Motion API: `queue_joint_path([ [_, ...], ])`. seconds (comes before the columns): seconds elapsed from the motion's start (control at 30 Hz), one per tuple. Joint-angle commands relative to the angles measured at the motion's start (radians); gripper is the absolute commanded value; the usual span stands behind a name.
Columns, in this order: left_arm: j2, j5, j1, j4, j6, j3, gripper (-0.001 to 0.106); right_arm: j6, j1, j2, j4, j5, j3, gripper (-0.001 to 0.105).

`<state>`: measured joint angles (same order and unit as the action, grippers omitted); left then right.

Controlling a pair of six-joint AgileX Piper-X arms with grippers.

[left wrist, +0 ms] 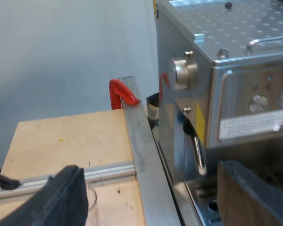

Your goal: Pour the beans into the coffee machine

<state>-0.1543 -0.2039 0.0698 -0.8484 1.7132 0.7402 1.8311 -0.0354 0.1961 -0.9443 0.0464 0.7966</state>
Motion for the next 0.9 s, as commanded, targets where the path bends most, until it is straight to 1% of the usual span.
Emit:
queue_joint_path([
  [0.03,0.09,0.007,-0.005,-0.067,0.009,0.008,0.061,0.013,0.004,-0.049,-0.028,-0.006,0.006,0.078],
  [0.13,0.154,0.011,-0.005,-0.108,0.009,0.008,0.061,0.013,0.004,-0.11,-0.066,-0.006,0.006,0.078],
  [0.3,0.306,0.018,-0.005,-0.189,0.006,0.009,0.061,0.013,0.004,-0.217,-0.093,-0.006,-0.008,0.078],
  [0.33,0.315,0.023,-0.005,-0.23,0.004,0.019,0.061,0.013,0.004,-0.242,-0.093,-0.006,-0.014,0.078],
  [0.4,0.296,0.022,-0.002,-0.281,0.004,0.042,0.061,0.011,0.004,-0.255,-0.1,-0.006,-0.022,0.078],
  [0.47,0.296,0.028,-0.002,-0.298,0.001,0.043,0.061,0.008,0.001,-0.249,-0.124,-0.006,-0.022,0.078],
  [0.57,0.298,0.028,-0.002,-0.3,0.002,0.043,0.061,0.008,0.001,-0.249,-0.106,-0.029,-0.055,0.078],
  [0.6,0.298,0.031,-0.002,-0.3,0.002,0.037,0.061,0.008,0.001,-0.249,-0.099,-0.032,-0.064,0.078],
  [0.63,0.298,0.046,-0.002,-0.297,0.002,0.027,0.061,0.007,0.001,-0.249,-0.076,-0.046,-0.091,0.078],
  [0.7,0.298,0.048,-0.002,-0.279,0.016,-0.013,0.061,0.007,0.001,-0.249,-0.05,-0.055,-0.125,0.078],
  [0.77,0.298,0.048,-0.002,-0.266,0.016,-0.041,0.061,0.007,0.001,-0.249,-0.024,-0.064,-0.16,0.078],
  [0.9,0.298,0.048,-0.002,-0.215,0.016,-0.125,0.061,0.007,0.001,-0.249,-0.019,-0.075,-0.225,0.078],
])
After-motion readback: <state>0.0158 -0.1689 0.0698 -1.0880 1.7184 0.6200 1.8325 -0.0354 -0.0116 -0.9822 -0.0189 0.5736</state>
